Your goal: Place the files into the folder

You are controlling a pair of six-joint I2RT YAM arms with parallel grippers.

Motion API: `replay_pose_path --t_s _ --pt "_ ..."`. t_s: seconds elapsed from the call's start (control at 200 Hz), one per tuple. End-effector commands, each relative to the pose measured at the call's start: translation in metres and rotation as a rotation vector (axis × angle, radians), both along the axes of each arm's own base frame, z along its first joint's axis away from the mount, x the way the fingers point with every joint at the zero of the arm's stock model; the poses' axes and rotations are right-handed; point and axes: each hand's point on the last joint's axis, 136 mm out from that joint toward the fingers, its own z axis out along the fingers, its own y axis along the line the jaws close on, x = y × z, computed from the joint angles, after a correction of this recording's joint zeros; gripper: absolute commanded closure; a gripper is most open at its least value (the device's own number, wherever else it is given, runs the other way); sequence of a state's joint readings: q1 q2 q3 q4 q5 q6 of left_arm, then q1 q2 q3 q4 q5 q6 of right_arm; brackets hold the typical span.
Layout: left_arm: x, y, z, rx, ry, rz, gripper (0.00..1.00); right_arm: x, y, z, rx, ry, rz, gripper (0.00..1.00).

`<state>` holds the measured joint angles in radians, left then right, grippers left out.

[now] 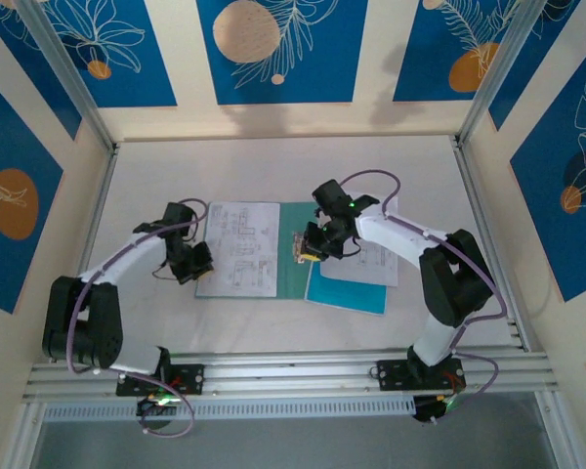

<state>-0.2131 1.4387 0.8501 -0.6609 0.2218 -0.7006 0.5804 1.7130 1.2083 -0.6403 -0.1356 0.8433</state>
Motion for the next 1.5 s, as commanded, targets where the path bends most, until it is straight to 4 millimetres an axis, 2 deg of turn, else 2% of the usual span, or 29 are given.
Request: replay_pose_path --t_s 0.0,0.165,0.435,0.55,0.73,0.875,1.2,1.49 --pt "0.009 -0.025 -0.002 -0.067 -0.019 -0.043 1.00 -0.016 -0.006 -0.016 -0.050 0.095 -0.029 0.89" --pt "-0.003 -0.046 -0.022 -0.057 0.031 -0.106 1.00 -0.018 -0.009 -0.028 -0.082 0.143 -0.040 0.91" --pt "-0.038 -0.059 -0.047 -0.049 0.090 -0.089 1.00 -0.005 -0.031 -0.025 -0.122 0.131 -0.085 0.91" --pt "-0.052 -0.065 -0.052 -0.043 0.102 -0.079 1.00 0.003 -0.040 -0.023 -0.118 0.127 -0.120 0.91" --pt "-0.059 -0.079 -0.049 -0.066 0.088 -0.046 1.00 0.009 -0.046 -0.020 -0.125 0.130 -0.169 0.94" --pt "-0.058 -0.085 -0.042 -0.078 0.070 -0.042 1.00 0.015 -0.042 -0.021 -0.120 0.157 -0.217 1.00" --pt "-0.062 -0.091 -0.045 -0.092 0.079 -0.050 1.00 0.025 -0.024 -0.029 -0.175 0.191 -0.320 1.00" --pt "-0.066 -0.087 -0.045 -0.077 0.085 -0.061 1.00 0.025 -0.009 -0.047 -0.246 0.247 -0.370 1.00"
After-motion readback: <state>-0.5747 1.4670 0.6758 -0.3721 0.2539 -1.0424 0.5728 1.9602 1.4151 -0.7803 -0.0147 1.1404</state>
